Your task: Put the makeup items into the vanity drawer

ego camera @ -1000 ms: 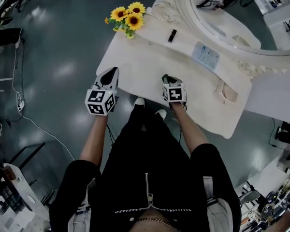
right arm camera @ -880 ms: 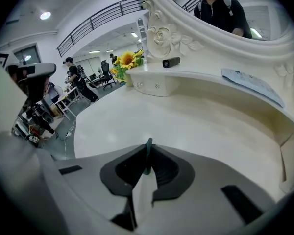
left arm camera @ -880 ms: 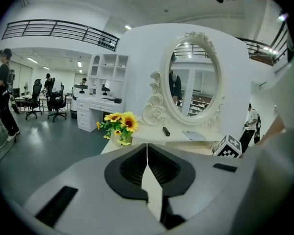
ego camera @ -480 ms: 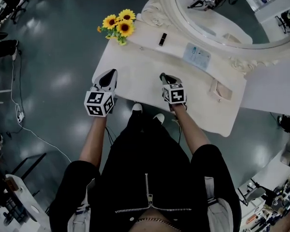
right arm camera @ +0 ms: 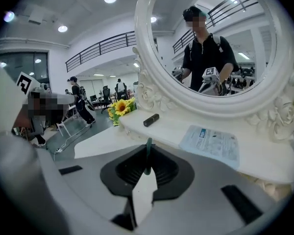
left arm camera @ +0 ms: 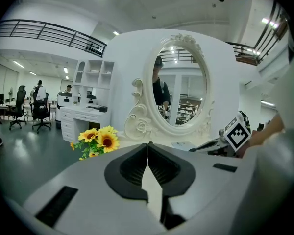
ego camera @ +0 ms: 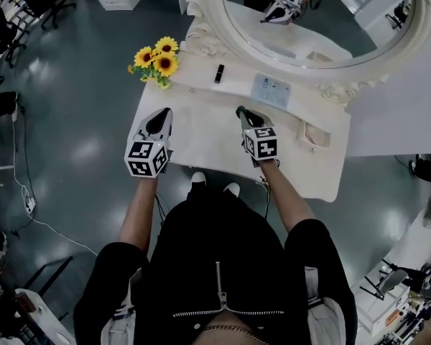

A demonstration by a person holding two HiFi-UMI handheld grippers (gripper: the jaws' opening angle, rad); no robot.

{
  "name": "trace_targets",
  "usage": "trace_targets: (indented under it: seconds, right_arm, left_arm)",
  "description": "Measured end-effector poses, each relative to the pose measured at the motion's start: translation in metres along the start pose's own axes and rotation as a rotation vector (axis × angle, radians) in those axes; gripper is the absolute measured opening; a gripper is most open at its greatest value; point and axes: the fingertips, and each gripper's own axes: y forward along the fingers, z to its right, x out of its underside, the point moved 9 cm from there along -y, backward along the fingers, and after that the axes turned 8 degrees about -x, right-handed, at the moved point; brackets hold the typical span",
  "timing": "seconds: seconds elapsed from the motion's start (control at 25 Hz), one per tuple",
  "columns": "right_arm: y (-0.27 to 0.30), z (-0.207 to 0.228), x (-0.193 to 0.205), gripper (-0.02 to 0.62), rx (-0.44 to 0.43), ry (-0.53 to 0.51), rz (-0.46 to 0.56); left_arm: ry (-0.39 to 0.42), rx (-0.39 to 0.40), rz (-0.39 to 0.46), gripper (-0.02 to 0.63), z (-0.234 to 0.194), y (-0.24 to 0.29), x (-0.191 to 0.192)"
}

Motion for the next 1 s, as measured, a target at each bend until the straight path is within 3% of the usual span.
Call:
trace_targets:
  seconds: [0.28, 0.64, 1.0]
  right_arm:
    - [-0.039, 0.036, 0.0, 0.034, 0.102, 0.037, 0.05]
    - [-0.118, 0.103, 0.027, 0.034, 0.312, 0.122, 0.09]
    - [-0.185, 0.17, 0.079, 0.034, 0.515, 0.2, 0.044]
  left_arm:
    - [0.035, 0.105, 0.018, 0.021, 0.033, 0.035, -0.017]
    - [0.086, 0.259, 0.018, 0.021, 0.09, 0.081, -0.031]
    - [0.099, 0.296, 0.023, 0.021, 0.116, 0.098, -0.035]
